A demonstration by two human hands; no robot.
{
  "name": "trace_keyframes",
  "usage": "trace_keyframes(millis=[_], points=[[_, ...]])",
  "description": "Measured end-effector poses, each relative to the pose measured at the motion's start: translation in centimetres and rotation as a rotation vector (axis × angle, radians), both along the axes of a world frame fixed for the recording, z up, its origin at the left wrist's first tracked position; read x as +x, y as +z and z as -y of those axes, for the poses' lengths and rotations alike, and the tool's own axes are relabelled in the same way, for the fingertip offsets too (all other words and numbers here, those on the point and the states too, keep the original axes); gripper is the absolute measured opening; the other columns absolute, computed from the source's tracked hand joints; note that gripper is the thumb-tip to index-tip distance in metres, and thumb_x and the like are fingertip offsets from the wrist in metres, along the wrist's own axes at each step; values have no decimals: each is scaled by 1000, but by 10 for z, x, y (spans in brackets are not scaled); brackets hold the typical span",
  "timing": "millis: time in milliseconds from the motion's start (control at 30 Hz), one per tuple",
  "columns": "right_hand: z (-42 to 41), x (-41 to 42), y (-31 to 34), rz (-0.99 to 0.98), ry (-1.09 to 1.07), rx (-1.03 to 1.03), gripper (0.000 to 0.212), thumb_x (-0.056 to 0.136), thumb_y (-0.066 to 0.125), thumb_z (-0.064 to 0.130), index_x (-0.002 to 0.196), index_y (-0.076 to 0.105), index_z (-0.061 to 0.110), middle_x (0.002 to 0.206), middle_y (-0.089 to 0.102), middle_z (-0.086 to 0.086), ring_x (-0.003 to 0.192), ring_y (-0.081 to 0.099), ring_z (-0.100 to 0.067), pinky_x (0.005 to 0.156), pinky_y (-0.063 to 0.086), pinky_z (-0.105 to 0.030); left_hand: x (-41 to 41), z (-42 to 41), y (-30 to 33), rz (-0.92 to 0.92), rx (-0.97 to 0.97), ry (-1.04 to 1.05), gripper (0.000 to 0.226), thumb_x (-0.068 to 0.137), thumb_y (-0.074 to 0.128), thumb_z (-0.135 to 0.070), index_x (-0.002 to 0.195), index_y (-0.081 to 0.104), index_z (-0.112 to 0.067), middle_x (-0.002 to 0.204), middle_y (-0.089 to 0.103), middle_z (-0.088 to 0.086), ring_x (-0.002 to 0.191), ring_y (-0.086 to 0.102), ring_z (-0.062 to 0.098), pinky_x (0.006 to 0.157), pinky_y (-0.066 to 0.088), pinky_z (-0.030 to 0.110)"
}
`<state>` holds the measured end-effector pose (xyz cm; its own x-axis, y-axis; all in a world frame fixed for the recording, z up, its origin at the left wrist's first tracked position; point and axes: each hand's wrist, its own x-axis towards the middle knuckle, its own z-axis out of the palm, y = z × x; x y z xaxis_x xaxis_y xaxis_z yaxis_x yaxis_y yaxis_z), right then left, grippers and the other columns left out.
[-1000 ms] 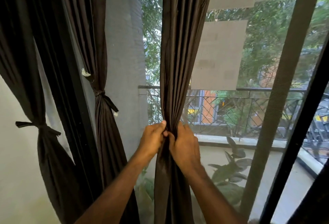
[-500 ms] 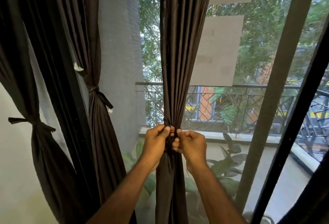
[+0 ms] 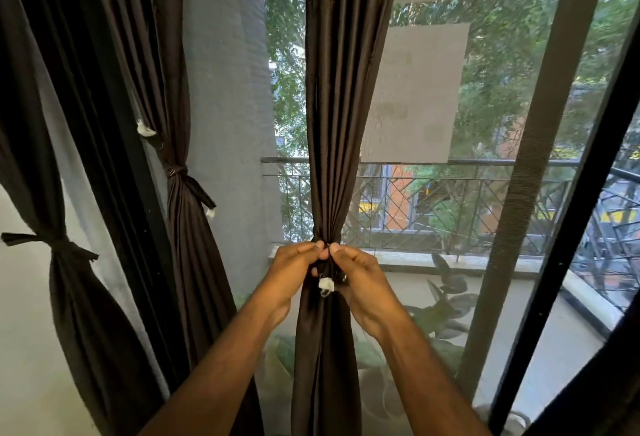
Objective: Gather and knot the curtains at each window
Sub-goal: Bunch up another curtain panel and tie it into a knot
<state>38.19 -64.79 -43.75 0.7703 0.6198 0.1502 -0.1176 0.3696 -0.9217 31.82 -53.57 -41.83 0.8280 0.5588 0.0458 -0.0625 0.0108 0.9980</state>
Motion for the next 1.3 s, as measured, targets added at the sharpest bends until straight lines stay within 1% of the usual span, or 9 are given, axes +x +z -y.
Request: trace_keyframes(millis=[100, 167, 367, 467, 567, 833, 933, 1133, 1300], points=[[-2, 1, -3, 67, -73, -16, 22, 100, 62, 17, 102, 77, 2, 100, 78, -16, 99, 74, -27, 96, 57, -39, -6, 2, -3, 41, 286, 164, 28, 100, 62, -35, 86, 76, -16, 74, 74, -6, 65, 67, 4, 61, 51, 22], [-5, 2, -2, 59, -98, -3, 19, 99, 64, 17, 100, 78, 5, 95, 78, -15, 92, 76, -25, 81, 60, -33, -9, 5, -6, 19, 422, 181, 37, 87, 76, -44, 83, 68, -8, 62, 63, -3, 58, 63, 12, 60, 52, 35], [-9, 1, -3, 25, -91, -24, 22, 100, 64, 21, 104, 77, 4, 91, 78, -17, 82, 75, -27, 61, 59, -32, -15, 4, -2, -28, 288, 1, 33, 88, 79, -21, 101, 59, 4, 67, 72, 13, 61, 71, 29, 67, 61, 40], [-10, 1, -2, 62, -88, -32, 21, 100, 63, 20, 99, 79, 7, 90, 78, -17, 77, 72, -26, 65, 61, -29, -16, -4, -4, -72, 473, 24, 8, 95, 67, -5, 90, 62, -3, 71, 72, 14, 54, 70, 26, 64, 62, 46], [-16, 2, -8, 196, -159, -87, 21, 98, 66, 22, 86, 82, 15, 86, 79, -11, 81, 73, -18, 79, 61, -36, -13, -12, -5, -166, 814, 106, 18, 97, 54, -4, 80, 60, -7, 71, 66, 12, 59, 67, 27, 62, 58, 51], [-24, 5, -13, 236, -256, -162, 22, 94, 71, 29, 83, 83, 15, 79, 78, -7, 82, 76, -24, 89, 59, -50, -14, 2, -18, 7, 1158, 299, 23, 85, 67, -20, 104, 58, -13, 97, 58, 3, 87, 58, 24, 70, 48, 37], [-22, 8, -12, 248, -265, -186, 17, 94, 72, 27, 88, 84, 15, 83, 79, -3, 88, 76, -21, 92, 58, -50, -9, -8, -10, 27, 1187, 266, 3, 90, 66, -12, 89, 64, -11, 84, 63, 6, 77, 61, 26, 65, 47, 38], [-13, 7, -16, 217, -252, -148, 24, 88, 77, 37, 83, 83, 14, 85, 77, -17, 88, 75, -32, 91, 57, -55, -11, -21, -1, -10, 1101, 121, 12, 100, 55, -9, 93, 61, -16, 78, 67, 2, 70, 64, 19, 63, 51, 35], [-8, 2, -25, 507, -306, -266, 14, 79, 81, 1, 86, 82, 14, 83, 79, 4, 82, 75, -9, 88, 60, -37, -12, -19, 1, 16, 890, -8, 16, 103, 48, -7, 96, 60, -15, 74, 63, -1, 66, 61, 8, 64, 47, 33]])
